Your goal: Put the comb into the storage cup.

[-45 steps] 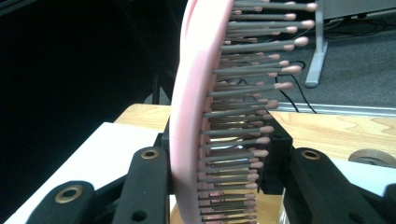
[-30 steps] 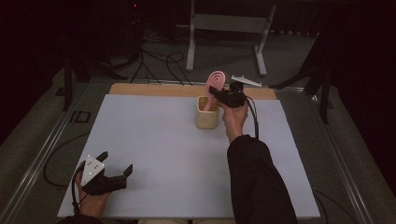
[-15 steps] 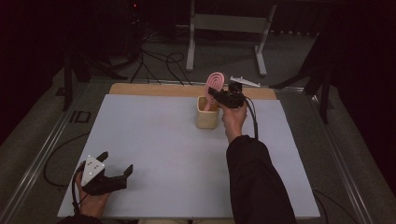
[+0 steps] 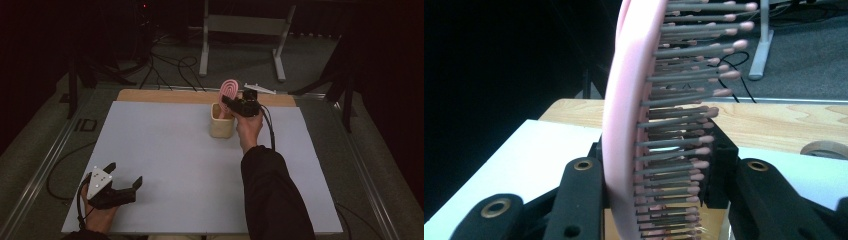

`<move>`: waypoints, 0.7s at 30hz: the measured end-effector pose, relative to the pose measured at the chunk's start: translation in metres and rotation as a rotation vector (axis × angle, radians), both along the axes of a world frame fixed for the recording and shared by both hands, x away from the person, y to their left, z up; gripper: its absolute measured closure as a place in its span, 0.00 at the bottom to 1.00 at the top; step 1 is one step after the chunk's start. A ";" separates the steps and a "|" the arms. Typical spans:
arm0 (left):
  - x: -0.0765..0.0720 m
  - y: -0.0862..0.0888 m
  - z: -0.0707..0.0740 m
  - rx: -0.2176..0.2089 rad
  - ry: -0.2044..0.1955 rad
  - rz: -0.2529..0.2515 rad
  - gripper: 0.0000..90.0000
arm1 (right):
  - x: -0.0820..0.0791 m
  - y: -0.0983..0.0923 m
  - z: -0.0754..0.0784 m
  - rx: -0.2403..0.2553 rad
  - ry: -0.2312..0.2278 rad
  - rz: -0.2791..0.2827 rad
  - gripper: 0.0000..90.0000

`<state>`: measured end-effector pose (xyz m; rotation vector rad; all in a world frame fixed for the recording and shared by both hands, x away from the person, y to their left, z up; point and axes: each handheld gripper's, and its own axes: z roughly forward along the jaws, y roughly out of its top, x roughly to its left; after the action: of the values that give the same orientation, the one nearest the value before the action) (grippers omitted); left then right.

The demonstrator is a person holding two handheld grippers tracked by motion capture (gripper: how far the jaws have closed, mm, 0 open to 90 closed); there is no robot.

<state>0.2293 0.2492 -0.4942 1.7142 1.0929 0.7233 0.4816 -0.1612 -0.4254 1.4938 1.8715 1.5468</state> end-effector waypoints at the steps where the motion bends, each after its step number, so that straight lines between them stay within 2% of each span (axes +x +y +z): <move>1: 0.000 0.000 0.000 0.000 0.000 0.000 0.00 | 0.000 0.000 0.000 0.005 0.002 -0.004 0.69; 4: 0.000 0.000 0.000 0.000 -0.001 0.000 0.00 | 0.000 -0.001 -0.001 0.013 0.004 -0.009 0.68; 7: 0.000 0.000 0.000 -0.002 -0.001 0.000 0.00 | 0.001 -0.003 0.000 0.025 0.009 -0.012 0.60; 13: 0.000 0.000 0.000 -0.003 -0.001 -0.001 0.00 | 0.001 -0.007 -0.002 0.020 0.018 -0.019 0.53; 14: 0.000 0.000 0.000 -0.003 -0.001 -0.001 0.00 | 0.001 -0.009 -0.003 0.028 0.016 -0.011 0.47; 16: 0.000 -0.001 0.000 -0.002 -0.001 -0.002 0.00 | 0.001 -0.010 -0.002 0.025 0.017 -0.018 0.42; 21: 0.000 -0.001 0.000 -0.001 0.000 -0.001 0.00 | 0.002 -0.015 -0.003 0.050 0.044 -0.022 0.26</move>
<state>0.2295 0.2485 -0.4946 1.7137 1.0918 0.7217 0.4837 -0.1761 -0.4284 1.5772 1.8474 1.5734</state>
